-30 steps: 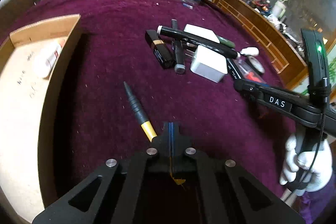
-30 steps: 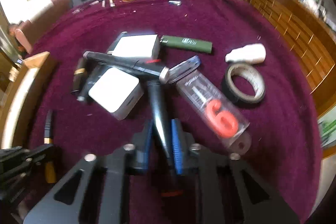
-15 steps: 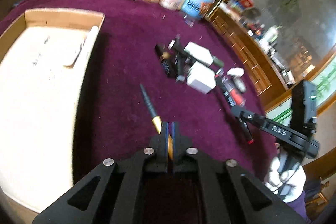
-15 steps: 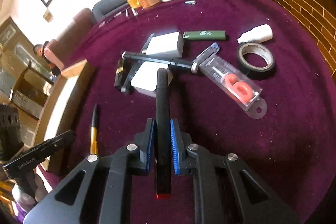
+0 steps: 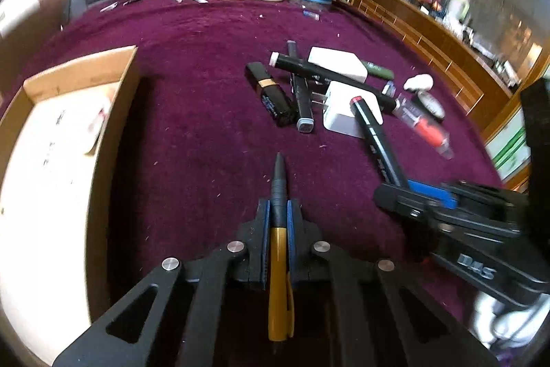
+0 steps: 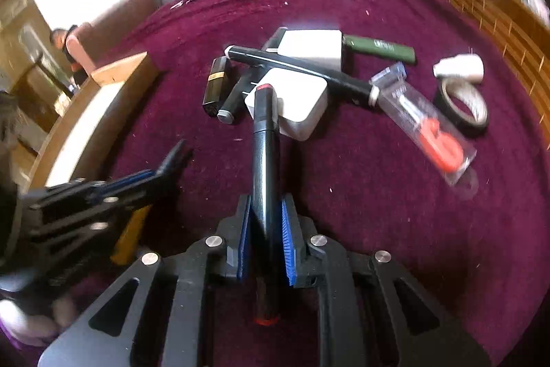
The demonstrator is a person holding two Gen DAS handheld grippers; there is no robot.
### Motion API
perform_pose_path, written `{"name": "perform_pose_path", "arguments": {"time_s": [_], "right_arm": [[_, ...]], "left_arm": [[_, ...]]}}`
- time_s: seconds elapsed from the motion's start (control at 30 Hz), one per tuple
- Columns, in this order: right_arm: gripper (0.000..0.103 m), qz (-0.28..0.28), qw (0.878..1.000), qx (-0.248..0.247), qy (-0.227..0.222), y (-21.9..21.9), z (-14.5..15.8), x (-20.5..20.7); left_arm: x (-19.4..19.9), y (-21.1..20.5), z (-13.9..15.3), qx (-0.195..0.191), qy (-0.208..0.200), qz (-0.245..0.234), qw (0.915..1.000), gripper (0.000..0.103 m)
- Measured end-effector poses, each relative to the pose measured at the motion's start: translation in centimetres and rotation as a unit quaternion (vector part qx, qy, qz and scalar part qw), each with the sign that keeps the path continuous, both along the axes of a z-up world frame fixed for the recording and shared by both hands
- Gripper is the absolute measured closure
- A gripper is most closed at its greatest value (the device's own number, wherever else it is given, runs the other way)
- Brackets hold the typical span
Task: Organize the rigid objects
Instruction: 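Carry the pencil and red-tipped marker into the tray while both tools release them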
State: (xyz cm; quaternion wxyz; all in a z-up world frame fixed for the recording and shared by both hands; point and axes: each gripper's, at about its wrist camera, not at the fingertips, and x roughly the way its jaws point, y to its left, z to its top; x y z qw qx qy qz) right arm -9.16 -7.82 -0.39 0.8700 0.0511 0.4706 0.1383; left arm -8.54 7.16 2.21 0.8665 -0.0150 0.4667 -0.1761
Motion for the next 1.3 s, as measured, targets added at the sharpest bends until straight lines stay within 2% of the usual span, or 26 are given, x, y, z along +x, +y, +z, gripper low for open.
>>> {"name": "perform_pose_path", "arguments": {"time_s": [0.07,0.13,0.27,0.33,0.5,0.63,0.7,0.9,1.13,1.3], "right_arm": [[0.089,0.003,1.000,0.001,-0.003,0.1,0.1,0.1],[0.089,0.002,1.000,0.025,-0.001,-0.3,0.2,-0.1],[0.089,0.010,0.995,0.094,0.000,-1.0,1.2,-0.9],[0.089,0.024,0.990,0.137,0.009,-0.9,2.0,-1.1],[0.089,0.060,0.974,0.217,0.030,0.8,3.7,-0.5],[0.089,0.086,0.960,0.261,0.062,4.6,4.1,1.4],[0.089,0.093,0.956,0.267,0.074,6.8,3.9,2.7],[0.088,0.093,0.946,0.284,0.125,14.0,2.1,7.4],[0.088,0.075,0.951,0.263,0.147,19.3,0.4,11.0],[0.088,0.063,0.956,0.247,0.147,20.2,-0.1,11.7]], "left_arm": [[-0.8,1.2,0.8,-0.029,-0.004,-0.003,0.9996,0.096],[-1.6,2.1,1.7,-0.053,-0.009,-0.003,0.9985,0.096],[-2.8,4.8,4.1,-0.118,-0.023,0.002,0.9927,0.096],[-3.1,6.1,5.0,-0.135,-0.032,0.010,0.9903,0.096],[-2.1,11.4,6.5,-0.165,-0.036,0.050,0.9844,0.096],[0.0,15.3,6.3,-0.152,-0.031,0.087,0.9841,0.096],[1.7,16.9,5.5,-0.143,-0.023,0.103,0.9840,0.096],[6.7,19.9,2.5,-0.151,0.024,0.137,0.9787,0.096],[10.1,20.7,0.3,-0.158,0.048,0.154,0.9742,0.097],[11.7,21.2,-0.4,-0.161,0.054,0.164,0.9717,0.097]]}}
